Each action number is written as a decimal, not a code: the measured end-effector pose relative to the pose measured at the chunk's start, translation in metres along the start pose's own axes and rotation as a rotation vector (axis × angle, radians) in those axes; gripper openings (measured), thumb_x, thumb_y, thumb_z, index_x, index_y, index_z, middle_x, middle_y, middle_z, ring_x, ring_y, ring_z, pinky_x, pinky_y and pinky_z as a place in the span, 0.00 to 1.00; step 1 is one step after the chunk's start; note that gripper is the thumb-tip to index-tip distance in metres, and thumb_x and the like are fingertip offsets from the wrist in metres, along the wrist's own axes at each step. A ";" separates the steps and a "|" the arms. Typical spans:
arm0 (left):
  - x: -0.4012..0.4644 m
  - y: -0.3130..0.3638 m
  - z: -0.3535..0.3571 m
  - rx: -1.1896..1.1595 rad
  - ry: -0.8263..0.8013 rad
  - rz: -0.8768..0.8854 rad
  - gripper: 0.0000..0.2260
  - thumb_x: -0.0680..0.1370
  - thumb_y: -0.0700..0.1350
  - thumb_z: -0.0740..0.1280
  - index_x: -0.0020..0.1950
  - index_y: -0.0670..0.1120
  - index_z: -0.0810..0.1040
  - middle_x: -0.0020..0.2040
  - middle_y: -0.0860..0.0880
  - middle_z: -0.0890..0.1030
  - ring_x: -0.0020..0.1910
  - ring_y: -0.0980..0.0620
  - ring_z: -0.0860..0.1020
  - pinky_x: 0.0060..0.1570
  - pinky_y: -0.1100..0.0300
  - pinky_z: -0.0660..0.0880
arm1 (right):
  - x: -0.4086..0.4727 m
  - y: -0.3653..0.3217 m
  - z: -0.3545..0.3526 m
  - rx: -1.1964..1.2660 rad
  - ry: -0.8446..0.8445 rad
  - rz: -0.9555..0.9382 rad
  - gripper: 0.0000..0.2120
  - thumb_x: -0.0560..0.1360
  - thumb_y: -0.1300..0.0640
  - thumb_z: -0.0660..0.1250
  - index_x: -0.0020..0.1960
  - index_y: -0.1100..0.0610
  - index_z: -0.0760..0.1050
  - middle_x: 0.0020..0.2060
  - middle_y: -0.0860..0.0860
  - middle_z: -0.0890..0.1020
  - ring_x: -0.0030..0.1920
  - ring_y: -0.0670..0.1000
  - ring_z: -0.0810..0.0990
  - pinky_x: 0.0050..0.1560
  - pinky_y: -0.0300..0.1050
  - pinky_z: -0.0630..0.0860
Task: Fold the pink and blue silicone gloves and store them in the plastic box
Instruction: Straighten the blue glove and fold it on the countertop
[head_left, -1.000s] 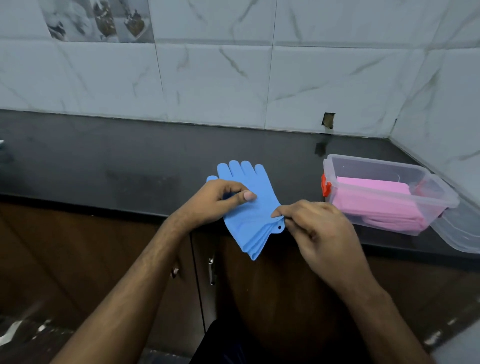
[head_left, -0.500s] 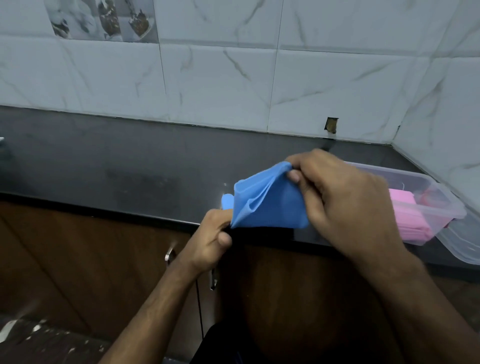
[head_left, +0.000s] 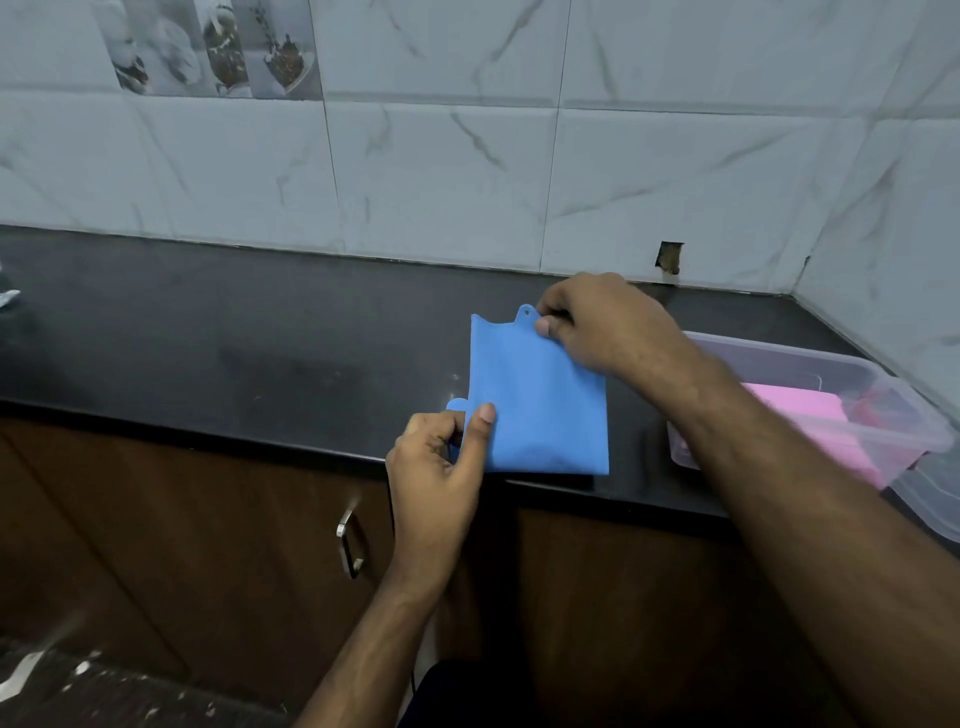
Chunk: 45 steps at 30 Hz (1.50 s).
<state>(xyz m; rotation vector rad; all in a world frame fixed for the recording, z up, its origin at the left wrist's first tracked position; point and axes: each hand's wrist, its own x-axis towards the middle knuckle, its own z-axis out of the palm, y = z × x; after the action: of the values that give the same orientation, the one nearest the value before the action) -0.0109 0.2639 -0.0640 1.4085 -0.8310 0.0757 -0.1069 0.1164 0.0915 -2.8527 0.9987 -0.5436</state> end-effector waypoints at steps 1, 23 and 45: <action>0.001 0.001 0.000 0.029 0.007 -0.032 0.26 0.79 0.61 0.69 0.33 0.41 0.71 0.33 0.43 0.74 0.35 0.49 0.73 0.36 0.51 0.70 | 0.006 0.001 0.007 -0.024 -0.015 0.009 0.07 0.81 0.49 0.65 0.53 0.48 0.81 0.49 0.48 0.83 0.49 0.54 0.79 0.45 0.46 0.70; 0.051 0.008 0.000 0.503 -0.397 -0.330 0.33 0.74 0.70 0.65 0.72 0.52 0.72 0.66 0.55 0.78 0.67 0.50 0.74 0.67 0.48 0.63 | 0.027 0.027 0.090 0.031 -0.172 0.071 0.17 0.84 0.52 0.59 0.36 0.50 0.67 0.36 0.47 0.77 0.37 0.50 0.75 0.34 0.46 0.66; 0.094 -0.001 0.005 -0.268 -0.574 -0.513 0.12 0.78 0.52 0.74 0.54 0.44 0.87 0.53 0.43 0.88 0.53 0.44 0.87 0.50 0.54 0.83 | 0.029 0.030 0.059 0.322 -0.466 -0.021 0.41 0.62 0.20 0.60 0.54 0.54 0.80 0.47 0.49 0.86 0.48 0.51 0.85 0.50 0.47 0.82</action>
<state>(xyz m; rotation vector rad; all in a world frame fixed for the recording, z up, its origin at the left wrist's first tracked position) 0.0555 0.2197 -0.0135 1.3593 -0.8730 -0.8364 -0.0825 0.0720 0.0396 -2.5255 0.7233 -0.0225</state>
